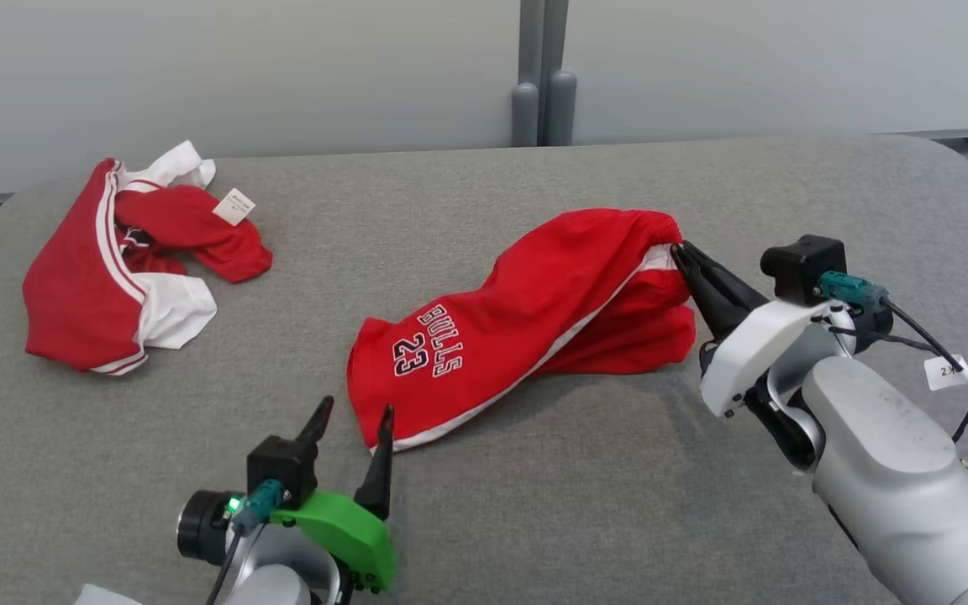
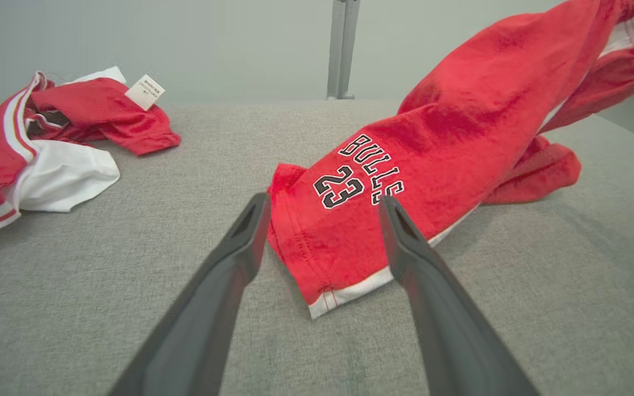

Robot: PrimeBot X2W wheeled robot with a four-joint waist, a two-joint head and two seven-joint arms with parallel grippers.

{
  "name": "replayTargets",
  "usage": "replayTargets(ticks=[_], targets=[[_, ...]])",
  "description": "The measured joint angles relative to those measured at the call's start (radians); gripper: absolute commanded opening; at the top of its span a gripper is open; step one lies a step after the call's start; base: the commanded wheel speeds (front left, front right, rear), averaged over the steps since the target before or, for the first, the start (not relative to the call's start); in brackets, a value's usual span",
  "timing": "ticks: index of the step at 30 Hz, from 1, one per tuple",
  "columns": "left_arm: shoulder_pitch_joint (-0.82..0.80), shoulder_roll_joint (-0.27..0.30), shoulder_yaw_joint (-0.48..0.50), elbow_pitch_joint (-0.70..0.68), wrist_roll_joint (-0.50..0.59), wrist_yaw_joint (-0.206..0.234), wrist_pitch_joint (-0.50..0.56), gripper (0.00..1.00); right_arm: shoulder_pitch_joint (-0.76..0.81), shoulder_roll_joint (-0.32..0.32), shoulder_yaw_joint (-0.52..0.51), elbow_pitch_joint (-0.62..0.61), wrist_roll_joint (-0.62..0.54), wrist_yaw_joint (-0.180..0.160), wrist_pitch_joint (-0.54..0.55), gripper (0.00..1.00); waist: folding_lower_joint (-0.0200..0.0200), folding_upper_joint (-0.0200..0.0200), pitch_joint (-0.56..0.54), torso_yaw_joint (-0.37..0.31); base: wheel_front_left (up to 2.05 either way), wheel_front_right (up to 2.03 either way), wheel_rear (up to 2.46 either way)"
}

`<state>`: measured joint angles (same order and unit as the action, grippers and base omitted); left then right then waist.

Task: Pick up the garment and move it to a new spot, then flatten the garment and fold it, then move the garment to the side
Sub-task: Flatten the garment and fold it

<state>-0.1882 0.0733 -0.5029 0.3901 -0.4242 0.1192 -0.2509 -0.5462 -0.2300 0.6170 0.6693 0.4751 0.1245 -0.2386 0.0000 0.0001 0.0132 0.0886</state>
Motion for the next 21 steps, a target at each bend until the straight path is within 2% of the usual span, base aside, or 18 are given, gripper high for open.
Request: replayTargets(ticks=[9,21], targets=[[0.031,0.002,-0.071,0.058,0.002,-0.024,0.052,1.00,0.039,-0.017,0.010,-0.062,0.020,0.000,-0.003,0.00,0.0000,0.0000,0.019,-0.079,0.00,0.00,0.00],[0.005,0.009,-0.083,0.180,0.015,-0.044,0.092,1.00,0.042,-0.035,0.019,-0.109,0.028,0.000,-0.008,0.00,0.0000,0.0000,0.064,-0.103,0.00,0.00,0.00]])
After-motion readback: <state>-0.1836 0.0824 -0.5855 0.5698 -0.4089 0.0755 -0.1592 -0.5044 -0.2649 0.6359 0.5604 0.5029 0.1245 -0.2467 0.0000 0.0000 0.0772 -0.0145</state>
